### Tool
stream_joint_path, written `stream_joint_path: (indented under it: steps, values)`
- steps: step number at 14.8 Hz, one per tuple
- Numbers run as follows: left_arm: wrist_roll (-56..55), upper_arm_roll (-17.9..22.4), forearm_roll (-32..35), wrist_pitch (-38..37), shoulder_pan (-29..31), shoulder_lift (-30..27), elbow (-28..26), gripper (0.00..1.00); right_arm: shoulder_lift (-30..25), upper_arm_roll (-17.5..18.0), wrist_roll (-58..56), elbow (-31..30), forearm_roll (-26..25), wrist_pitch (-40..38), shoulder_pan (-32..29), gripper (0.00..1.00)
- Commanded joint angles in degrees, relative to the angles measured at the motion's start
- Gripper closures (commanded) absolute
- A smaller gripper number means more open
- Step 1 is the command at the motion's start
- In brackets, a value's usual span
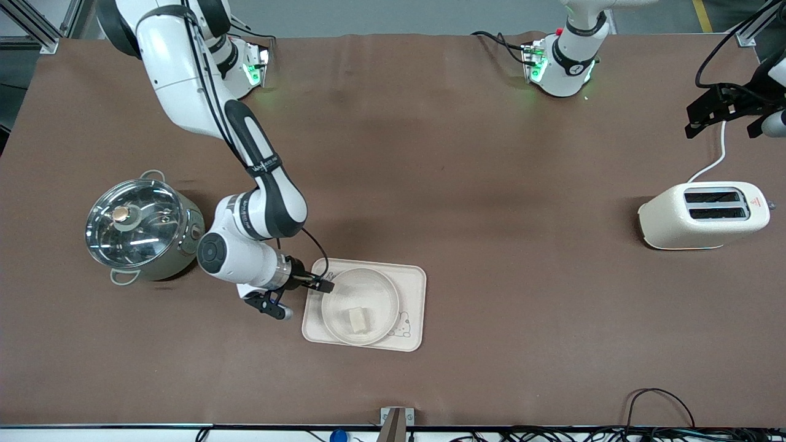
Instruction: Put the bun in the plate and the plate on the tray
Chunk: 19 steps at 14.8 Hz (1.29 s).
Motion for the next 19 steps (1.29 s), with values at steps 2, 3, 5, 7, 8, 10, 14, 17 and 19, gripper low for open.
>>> stream_joint_path:
  steps: [2, 3, 5, 7, 8, 10, 14, 17, 19]
  values:
    - [-0.3, -0.7, 0.0, -0.7, -0.5, -0.6, -0.3, 0.0, -4.5, -5.8, 3.2, -1.4, -5.1, -2.0, 1.9, 0.04]
    - [-0.9, -0.9, 0.0, -0.8, -0.4, -0.8, -0.3, 0.0, -5.6, -6.8, 3.4, -1.7, -5.3, -2.8, 2.0, 0.0]
    - [-2.5, -2.1, 0.0, -1.0, -0.4, -1.0, -0.4, 0.0, -8.1, -9.1, 3.1, -1.6, -7.3, -8.1, 1.5, 0.0]
    - [-3.5, -2.5, 0.1, -0.9, -0.2, -1.0, -0.8, 0.0, -12.1, -11.5, 2.4, -1.6, -12.9, -12.2, 1.5, 0.0]
    - [-3.5, -2.5, 0.1, -0.8, -0.2, -1.0, -0.8, 0.0, -14.0, -11.5, 1.0, -1.7, -15.9, -15.3, 1.1, 0.0]
    - [-3.5, -2.5, 0.1, -1.0, -0.2, -1.0, -0.8, 0.0, -17.4, -11.7, -0.8, -2.0, -17.5, -20.5, 0.6, 0.0]
    - [-3.4, -2.5, 0.1, -1.0, -0.2, -1.0, -0.7, 0.0, -24.4, -13.2, -9.4, -2.3, -19.0, -27.9, -1.8, 0.0]
    - [-3.2, -2.5, 0.1, -1.0, -0.2, -1.0, -0.4, 0.0, -28.7, -14.0, -13.8, -2.3, -26.0, -30.2, -1.8, 0.0]
    - [-2.4, -2.4, 0.1, -1.0, -0.1, -1.0, -0.3, 0.0, -32.4, -15.1, -16.9, -1.9, -28.9, -32.3, -2.1, 0.0]
